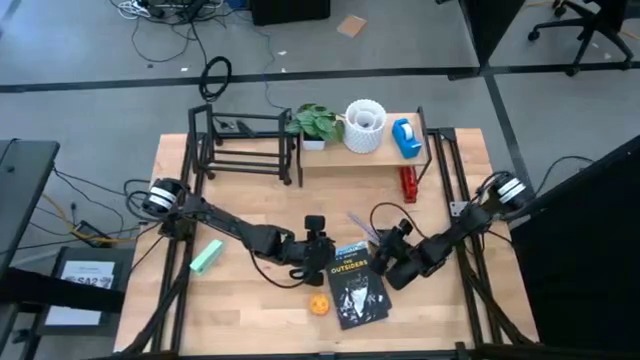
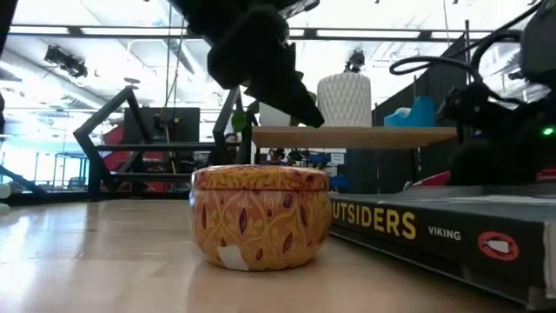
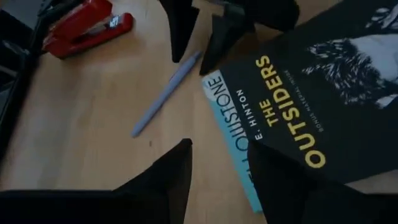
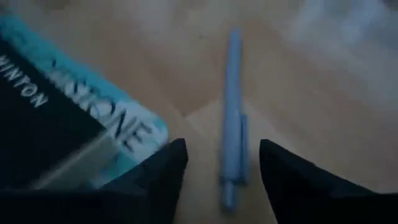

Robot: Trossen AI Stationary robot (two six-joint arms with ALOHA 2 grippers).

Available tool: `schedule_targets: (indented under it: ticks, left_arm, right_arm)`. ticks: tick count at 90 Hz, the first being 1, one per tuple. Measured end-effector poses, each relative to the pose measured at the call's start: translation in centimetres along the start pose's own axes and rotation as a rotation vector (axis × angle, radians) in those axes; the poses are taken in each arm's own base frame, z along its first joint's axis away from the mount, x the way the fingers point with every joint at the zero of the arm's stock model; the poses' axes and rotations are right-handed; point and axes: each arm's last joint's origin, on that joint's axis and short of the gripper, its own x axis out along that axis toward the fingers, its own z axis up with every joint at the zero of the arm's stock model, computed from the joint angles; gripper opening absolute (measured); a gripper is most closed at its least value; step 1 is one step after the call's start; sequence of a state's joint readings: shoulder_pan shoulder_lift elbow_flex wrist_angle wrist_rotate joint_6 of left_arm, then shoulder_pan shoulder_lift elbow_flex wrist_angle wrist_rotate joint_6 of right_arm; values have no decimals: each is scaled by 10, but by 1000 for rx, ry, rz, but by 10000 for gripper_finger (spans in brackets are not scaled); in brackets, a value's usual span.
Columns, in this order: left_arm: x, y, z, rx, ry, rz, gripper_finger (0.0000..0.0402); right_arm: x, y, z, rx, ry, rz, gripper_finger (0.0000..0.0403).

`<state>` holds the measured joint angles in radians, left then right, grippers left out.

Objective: Stock shelves
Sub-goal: Put the purple pen into the white pen organizer on the shelf

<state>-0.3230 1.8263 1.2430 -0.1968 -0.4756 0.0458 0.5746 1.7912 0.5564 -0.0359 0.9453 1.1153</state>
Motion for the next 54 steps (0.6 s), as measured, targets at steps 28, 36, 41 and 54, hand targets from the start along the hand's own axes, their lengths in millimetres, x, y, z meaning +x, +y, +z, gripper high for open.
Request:
schedule_targets:
  ticks: [28,36,41,54]
  left_arm:
    - [-1,-2,0,-21,1,-13,136]
    - [-1,-2,0,-18,3,-13,136]
    - [-3,-4,0,-14,0,-5,136]
    - [-8,-10,1,24,-6,53,136]
  right_arm:
    - [1,-6,-11,150,2,-13,39]
    - [-5,-6,-6,162,32,17,18]
    - [-12,-9,2,180,66,44,18]
    - [-34,-20,32,178,166,125,18]
